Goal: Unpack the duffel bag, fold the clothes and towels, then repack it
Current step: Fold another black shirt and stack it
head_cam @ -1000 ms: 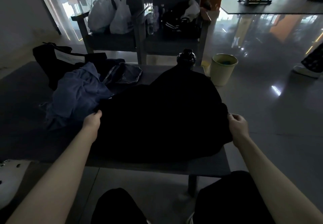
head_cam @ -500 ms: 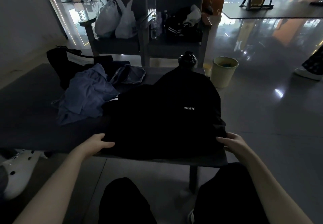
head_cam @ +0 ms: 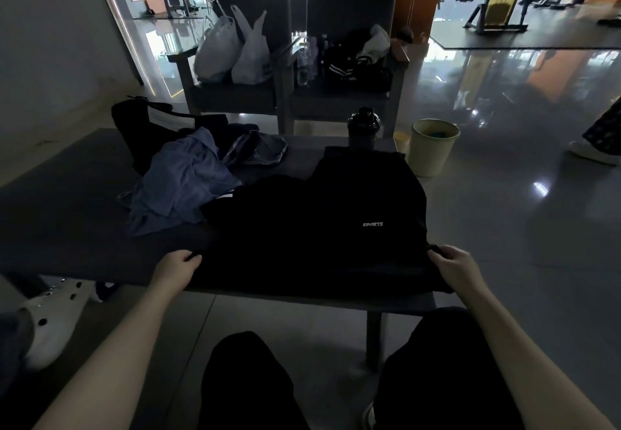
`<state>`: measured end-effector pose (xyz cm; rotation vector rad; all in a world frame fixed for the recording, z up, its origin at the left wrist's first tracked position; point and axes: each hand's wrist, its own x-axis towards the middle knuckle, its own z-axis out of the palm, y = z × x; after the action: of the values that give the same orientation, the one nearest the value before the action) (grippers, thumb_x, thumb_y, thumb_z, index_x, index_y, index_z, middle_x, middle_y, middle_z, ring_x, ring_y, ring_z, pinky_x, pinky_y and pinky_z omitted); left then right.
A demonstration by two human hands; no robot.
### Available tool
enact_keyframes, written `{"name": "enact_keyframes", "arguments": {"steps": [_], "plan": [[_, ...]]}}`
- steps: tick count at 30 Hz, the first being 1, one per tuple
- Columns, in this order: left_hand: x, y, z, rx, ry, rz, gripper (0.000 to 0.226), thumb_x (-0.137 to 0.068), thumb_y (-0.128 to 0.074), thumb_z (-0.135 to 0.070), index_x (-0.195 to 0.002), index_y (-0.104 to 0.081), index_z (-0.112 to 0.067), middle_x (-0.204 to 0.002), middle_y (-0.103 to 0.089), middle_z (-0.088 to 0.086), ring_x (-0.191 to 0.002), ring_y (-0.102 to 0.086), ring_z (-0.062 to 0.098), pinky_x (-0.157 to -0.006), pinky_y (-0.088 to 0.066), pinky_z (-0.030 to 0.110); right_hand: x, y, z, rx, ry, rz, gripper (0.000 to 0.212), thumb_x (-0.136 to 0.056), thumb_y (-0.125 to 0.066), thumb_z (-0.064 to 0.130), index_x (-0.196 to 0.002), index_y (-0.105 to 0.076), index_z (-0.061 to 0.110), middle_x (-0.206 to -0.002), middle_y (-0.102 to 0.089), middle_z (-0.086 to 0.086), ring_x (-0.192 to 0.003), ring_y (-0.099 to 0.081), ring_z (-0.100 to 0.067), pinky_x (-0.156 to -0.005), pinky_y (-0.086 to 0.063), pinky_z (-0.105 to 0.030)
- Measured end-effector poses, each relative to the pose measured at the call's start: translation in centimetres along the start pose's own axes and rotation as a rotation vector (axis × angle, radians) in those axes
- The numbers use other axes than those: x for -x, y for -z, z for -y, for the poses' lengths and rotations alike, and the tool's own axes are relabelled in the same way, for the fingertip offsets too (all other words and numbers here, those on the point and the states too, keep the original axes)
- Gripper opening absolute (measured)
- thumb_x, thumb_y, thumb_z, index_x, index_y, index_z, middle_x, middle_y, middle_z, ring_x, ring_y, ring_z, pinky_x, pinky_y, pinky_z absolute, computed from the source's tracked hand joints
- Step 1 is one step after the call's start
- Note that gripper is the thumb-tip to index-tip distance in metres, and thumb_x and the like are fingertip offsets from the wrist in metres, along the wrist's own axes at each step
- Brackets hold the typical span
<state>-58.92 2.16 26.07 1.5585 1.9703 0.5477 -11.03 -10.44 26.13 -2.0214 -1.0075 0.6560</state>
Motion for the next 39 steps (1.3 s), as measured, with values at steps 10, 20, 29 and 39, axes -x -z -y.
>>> {"name": "enact_keyframes", "arguments": {"steps": [10, 20, 29, 39], "plan": [[2.0, -1.2, 1.3, -0.18, 0.127, 0.111, 0.041, -0.093, -0.058, -0.022, -0.127, -0.053, 0.001, -0.125, -0.057, 0.02, -0.109, -0.055, 0.033, -0.077, -0.04, 0.03, 2.1, 0.0, -1.2, 0.256, -0.146, 0.124, 0.027, -0.089, -0.057, 0.028, -0.109, -0.062, 0.011, -0.09, -0.063, -0.007, -0.075, -0.059, -0.018, -0.06, -0.045, -0.028], [-0.6, -4.0, -4.2, -0.239, -0.05, 0.094, 0.051, -0.092, -0.056, -0.033, -0.135, -0.042, -0.01, -0.131, -0.047, 0.012, -0.114, -0.049, 0.031, -0.091, -0.046, 0.041, -0.6, -1.4, -0.6, 0.059, -0.271, 0.087, 0.067, -0.091, -0.058, 0.039, -0.139, -0.033, -0.001, -0.131, -0.048, -0.021, -0.103, -0.055, -0.032, -0.07, -0.041, -0.032], [-5.0, -6.5, -6.4, -0.191, 0.061, 0.033, 0.065, -0.089, -0.058, -0.047, -0.136, -0.039, -0.006, -0.131, -0.05, 0.017, -0.117, -0.048, 0.036, -0.095, -0.042, 0.046, -4.5, -2.7, -1.8, -0.045, -0.383, 0.175, 0.051, -0.093, -0.055, 0.043, -0.122, -0.056, 0.0, -0.109, -0.064, -0.013, -0.089, -0.061, -0.024, -0.068, -0.046, -0.031], [-5.9, -5.5, -6.2, 0.036, 0.088, 0.01, 0.03, -0.096, -0.052, -0.025, -0.119, -0.052, -0.005, -0.114, -0.059, 0.019, -0.101, -0.058, 0.036, -0.085, -0.047, 0.041, -3.5, -2.0, -0.8, -0.097, -0.213, -0.119, 0.024, -0.084, -0.066, 0.013, -0.105, -0.065, 0.002, -0.097, -0.068, -0.014, -0.092, -0.064, -0.028, -0.084, -0.051, -0.039]]}}
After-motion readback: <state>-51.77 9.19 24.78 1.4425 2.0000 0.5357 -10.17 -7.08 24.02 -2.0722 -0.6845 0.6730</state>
